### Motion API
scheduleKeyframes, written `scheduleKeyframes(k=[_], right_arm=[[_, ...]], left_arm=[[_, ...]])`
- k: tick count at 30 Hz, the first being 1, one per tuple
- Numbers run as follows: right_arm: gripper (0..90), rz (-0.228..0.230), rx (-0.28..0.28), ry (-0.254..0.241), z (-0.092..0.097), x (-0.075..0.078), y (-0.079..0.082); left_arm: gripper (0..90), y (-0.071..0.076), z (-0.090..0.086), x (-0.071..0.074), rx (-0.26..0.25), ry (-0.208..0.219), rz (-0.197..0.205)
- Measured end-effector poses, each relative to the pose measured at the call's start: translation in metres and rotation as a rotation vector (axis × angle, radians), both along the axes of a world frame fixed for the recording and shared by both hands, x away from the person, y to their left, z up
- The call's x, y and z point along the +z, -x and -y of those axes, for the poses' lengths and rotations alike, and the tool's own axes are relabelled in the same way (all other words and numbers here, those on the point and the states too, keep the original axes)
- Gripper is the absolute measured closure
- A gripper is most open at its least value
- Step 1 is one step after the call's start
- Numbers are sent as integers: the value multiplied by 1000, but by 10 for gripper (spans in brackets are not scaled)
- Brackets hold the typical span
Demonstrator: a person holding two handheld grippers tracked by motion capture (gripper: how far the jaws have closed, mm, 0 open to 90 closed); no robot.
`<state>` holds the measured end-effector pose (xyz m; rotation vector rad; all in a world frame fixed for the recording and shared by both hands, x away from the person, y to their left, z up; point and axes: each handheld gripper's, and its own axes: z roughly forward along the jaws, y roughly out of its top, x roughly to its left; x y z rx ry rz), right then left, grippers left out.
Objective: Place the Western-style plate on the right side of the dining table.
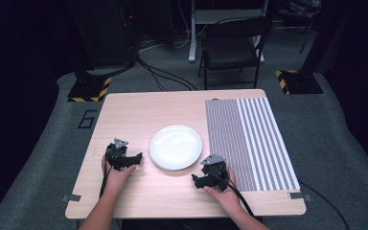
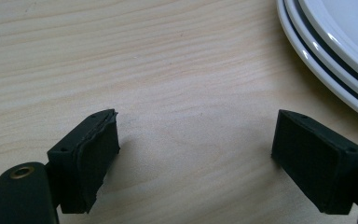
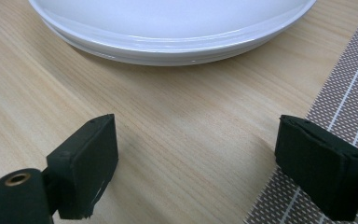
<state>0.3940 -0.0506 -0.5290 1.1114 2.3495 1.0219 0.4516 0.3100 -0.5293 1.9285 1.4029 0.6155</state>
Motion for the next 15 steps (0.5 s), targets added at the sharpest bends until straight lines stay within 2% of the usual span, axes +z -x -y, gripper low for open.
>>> scheduleKeyframes(k=[15], right_arm=[[109, -8, -7, -8, -2, 0, -1]], left_arm=[[150, 0, 1, 0, -2, 2, 2]])
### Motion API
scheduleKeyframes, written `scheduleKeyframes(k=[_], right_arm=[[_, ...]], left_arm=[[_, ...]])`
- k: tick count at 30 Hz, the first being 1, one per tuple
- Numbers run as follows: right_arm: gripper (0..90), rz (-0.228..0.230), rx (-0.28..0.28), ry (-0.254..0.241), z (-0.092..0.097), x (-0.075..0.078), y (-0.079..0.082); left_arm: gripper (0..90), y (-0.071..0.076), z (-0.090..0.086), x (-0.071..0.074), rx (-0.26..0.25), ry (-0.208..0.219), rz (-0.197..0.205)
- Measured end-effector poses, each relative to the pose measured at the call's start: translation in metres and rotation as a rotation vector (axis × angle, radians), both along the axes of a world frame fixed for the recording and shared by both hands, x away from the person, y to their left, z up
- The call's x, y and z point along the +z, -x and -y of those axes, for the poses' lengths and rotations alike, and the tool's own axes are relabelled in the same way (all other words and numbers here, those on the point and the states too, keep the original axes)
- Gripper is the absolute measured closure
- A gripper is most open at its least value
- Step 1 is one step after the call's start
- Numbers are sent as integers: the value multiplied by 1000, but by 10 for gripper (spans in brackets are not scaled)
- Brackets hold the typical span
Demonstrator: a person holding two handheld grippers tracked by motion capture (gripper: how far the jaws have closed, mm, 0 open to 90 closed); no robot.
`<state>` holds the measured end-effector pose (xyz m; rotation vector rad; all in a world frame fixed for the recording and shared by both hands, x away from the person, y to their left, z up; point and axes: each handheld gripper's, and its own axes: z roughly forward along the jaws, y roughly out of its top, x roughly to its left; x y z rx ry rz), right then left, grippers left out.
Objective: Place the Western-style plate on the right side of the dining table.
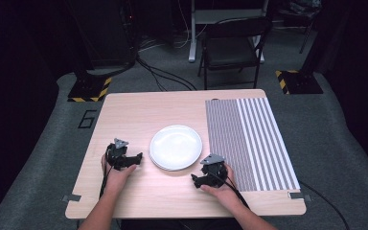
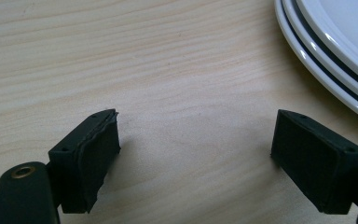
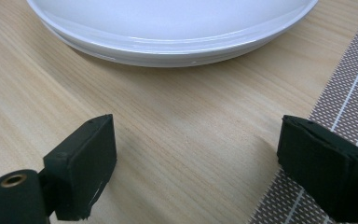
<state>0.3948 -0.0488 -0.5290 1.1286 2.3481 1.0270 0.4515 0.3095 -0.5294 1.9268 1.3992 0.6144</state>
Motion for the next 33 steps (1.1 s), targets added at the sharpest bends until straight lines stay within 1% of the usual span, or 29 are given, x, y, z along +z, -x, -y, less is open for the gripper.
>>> scheduleKeyframes(k=[7, 10, 11, 12, 14, 16, 17, 18, 19, 21, 22, 23, 24, 25, 26, 27, 28, 29, 30, 31, 32, 33], right_arm=[[109, -1, -1, 0, 0, 0, 0], [110, -2, -6, 0, 0, 0, 1], [116, -2, -5, -1, 0, 0, 1], [138, 1, -11, -2, 0, 0, 1], [164, 11, -16, -2, 1, 0, 1], [203, 9, -22, -9, 2, 1, 1], [203, 9, -22, -9, 2, 1, 1], [216, 6, -20, -8, 4, 2, 0], [241, -11, -34, -28, 5, 3, -1], [249, -8, -34, -29, 7, 4, -2], [261, -9, -41, -34, 8, 5, -2], [296, -7, -54, -39, 10, 7, -1], [311, -3, -58, -42, 11, 7, -2], [322, -12, -73, -47, 12, 8, -1], [332, -15, -73, -47, 12, 9, -1], [338, -21, -68, -41, 12, 9, -1], [338, -21, -68, -41, 12, 9, -1], [350, -25, -55, -28, 13, 9, -1], [350, -25, -55, -28, 13, 9, -1], [359, -19, -52, -24, 13, 10, -1], [363, -18, -55, -25, 12, 10, 0], [365, -8, -46, -20, 13, 10, 0]], left_arm=[[160, 0, 0, 0, 5, 2, 2], [192, 0, -1, 1, 15, 3, 2], [210, 1, -1, 0, 21, 5, 9], [231, 1, -2, 1, 28, 8, 10], [253, 1, -3, 1, 21, 10, 14], [295, 0, -5, 1, 29, 14, 20], [310, 0, -5, 1, 29, 14, 20], [310, 1, -6, 2, 29, 9, 19], [356, 1, -7, 2, 38, 14, 21], [381, 1, -8, 3, 42, 17, 16], [381, 1, -8, 3, 48, 26, 17], [397, 1, -9, 3, 54, 28, 14], [404, 1, -9, 4, 52, 29, 14], [414, 2, -9, 4, 45, 26, 14], [426, 3, -8, 6, 44, 35, 8], [435, 3, -8, 6, 44, 35, 8], [435, 3, -7, 7, 41, 39, 6], [434, 4, -5, 11, 37, 49, 7], [434, 4, -5, 11, 37, 49, 7], [435, 4, -3, 16, 28, 65, 14], [439, 4, -1, 19, 21, 66, 10], [445, 4, 1, 21, 19, 74, 9]])
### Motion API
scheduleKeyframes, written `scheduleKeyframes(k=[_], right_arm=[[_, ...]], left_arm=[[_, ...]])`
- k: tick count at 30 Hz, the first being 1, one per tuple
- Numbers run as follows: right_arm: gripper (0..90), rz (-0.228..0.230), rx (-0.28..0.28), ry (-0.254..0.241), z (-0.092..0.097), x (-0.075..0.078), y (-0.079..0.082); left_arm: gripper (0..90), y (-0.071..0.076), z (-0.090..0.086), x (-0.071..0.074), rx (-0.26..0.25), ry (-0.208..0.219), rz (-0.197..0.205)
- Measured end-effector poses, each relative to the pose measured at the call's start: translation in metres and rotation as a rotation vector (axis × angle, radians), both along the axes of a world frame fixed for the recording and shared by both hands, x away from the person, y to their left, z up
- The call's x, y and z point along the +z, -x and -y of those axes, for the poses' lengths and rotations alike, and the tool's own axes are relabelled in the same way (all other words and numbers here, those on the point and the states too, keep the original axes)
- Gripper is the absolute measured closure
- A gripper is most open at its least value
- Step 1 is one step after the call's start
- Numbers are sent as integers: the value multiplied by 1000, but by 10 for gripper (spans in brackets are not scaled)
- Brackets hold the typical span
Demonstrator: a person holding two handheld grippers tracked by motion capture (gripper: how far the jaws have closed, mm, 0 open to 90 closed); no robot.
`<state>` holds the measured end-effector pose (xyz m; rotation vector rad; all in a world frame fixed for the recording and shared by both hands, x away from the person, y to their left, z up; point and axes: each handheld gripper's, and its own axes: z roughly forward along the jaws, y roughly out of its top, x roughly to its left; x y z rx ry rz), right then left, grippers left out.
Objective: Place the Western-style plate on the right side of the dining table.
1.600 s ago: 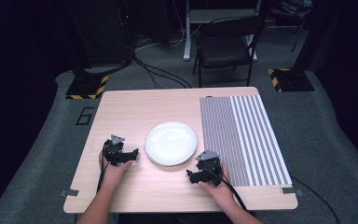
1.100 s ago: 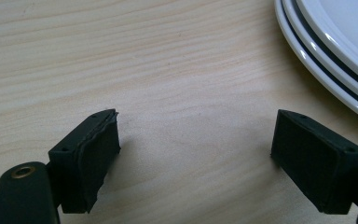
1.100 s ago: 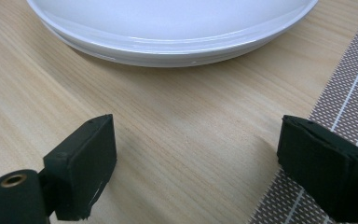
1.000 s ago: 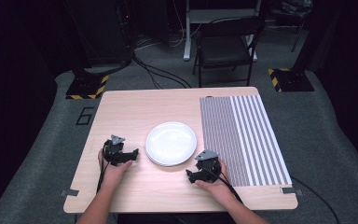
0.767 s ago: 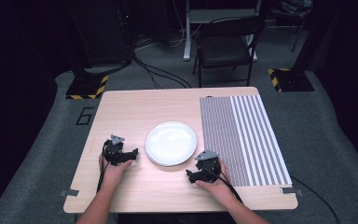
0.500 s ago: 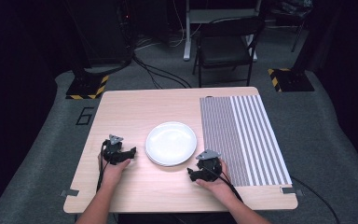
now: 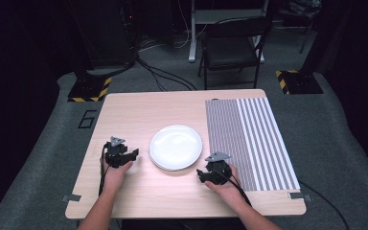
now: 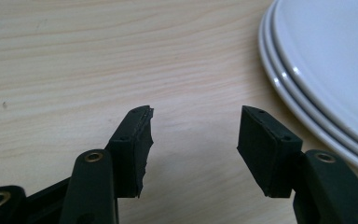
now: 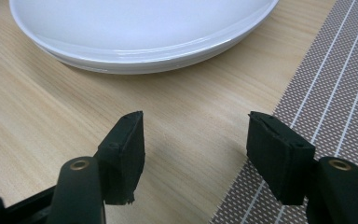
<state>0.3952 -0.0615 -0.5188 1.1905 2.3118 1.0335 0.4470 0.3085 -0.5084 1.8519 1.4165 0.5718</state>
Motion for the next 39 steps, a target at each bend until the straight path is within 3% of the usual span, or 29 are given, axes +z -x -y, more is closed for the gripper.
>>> scheduleKeyframes(k=[6, 15, 19, 21, 28, 31, 33, 39], right_arm=[[380, 22, 0, -6, 3, 3, 0], [387, 31, -7, -5, 3, 4, 0], [389, 27, -27, -14, 5, 3, 0], [389, 27, -27, -15, 6, 3, -1], [389, 20, -30, -23, 6, 3, -2], [390, 19, -29, -22, 8, 3, -2], [390, 17, -38, -33, 9, 3, -3], [393, 30, -58, -45, 13, 4, -4]], left_arm=[[451, 0, 13, 10, -41, 8, -1], [446, -7, 22, 19, -49, 7, -11], [472, -12, 22, 22, -23, 49, -21], [508, -14, 22, 22, -16, 52, -50], [556, -20, 28, 26, -26, 85, -76], [583, -23, 31, 28, -30, 127, -77], [602, -25, 36, 27, -33, 159, -99], [605, -25, 43, 27, -53, 139, -101]])
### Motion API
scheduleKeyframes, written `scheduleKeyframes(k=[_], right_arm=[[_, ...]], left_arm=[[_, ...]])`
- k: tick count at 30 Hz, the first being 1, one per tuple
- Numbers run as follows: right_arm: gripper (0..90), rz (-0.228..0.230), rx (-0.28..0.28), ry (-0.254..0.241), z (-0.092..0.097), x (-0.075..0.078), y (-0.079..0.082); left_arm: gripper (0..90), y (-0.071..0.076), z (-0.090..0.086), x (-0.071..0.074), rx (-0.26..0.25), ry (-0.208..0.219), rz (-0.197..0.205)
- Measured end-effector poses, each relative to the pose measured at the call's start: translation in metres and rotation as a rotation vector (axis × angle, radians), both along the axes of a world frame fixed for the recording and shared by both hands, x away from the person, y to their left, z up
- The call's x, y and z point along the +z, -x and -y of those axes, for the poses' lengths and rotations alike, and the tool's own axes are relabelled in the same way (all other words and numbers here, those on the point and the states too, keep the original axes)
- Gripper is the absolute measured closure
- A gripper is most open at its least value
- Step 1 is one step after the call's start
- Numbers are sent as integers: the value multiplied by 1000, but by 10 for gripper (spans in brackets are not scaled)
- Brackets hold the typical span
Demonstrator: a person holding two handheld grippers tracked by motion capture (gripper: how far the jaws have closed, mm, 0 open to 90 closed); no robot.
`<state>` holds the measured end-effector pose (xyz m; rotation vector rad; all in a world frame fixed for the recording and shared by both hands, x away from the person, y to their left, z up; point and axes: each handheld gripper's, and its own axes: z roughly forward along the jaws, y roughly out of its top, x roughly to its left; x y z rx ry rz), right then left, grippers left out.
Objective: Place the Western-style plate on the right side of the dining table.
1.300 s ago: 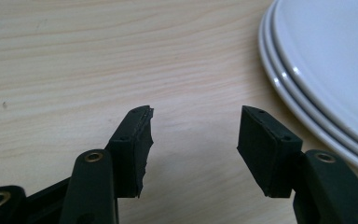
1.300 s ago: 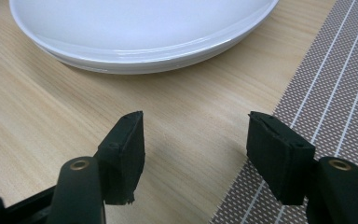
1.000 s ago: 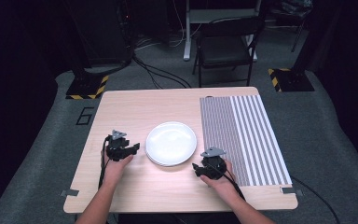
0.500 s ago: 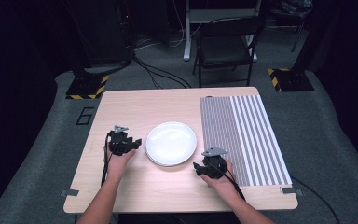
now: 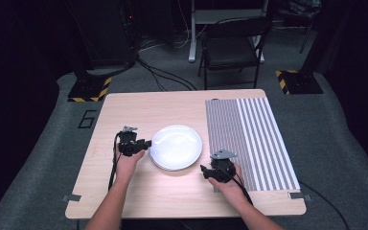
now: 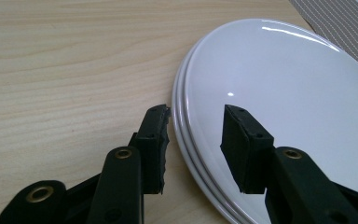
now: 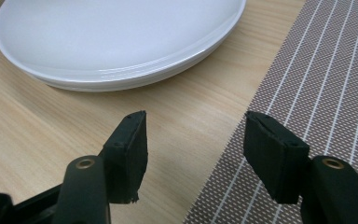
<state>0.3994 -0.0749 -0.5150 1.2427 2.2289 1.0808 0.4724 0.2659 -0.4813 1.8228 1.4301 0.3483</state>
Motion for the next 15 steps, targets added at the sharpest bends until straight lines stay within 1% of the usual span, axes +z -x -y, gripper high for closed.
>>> scheduleKeyframes(k=[1, 2, 3, 4, 6, 9, 15], right_arm=[[393, 0, 0, 0, 0, 0, 0], [395, -4, -2, 0, 1, -1, -1], [395, -10, -7, -2, 0, -1, -1], [395, -9, -8, -2, 1, -2, -1], [395, -8, -13, -4, 1, -2, -1], [402, -10, -20, -12, 2, -3, -2], [411, -34, -32, -31, 5, -4, -2]], left_arm=[[606, 0, 0, 0, 0, 0, 0], [608, 0, 1, -1, -14, 0, -13], [608, 0, 1, -1, -14, 0, -13], [610, 0, 2, -2, -20, -5, -21], [614, -1, 2, -3, -19, 11, -28], [620, -2, 1, -5, -31, 30, -37], [628, -3, 2, -10, -34, 33, -57]])
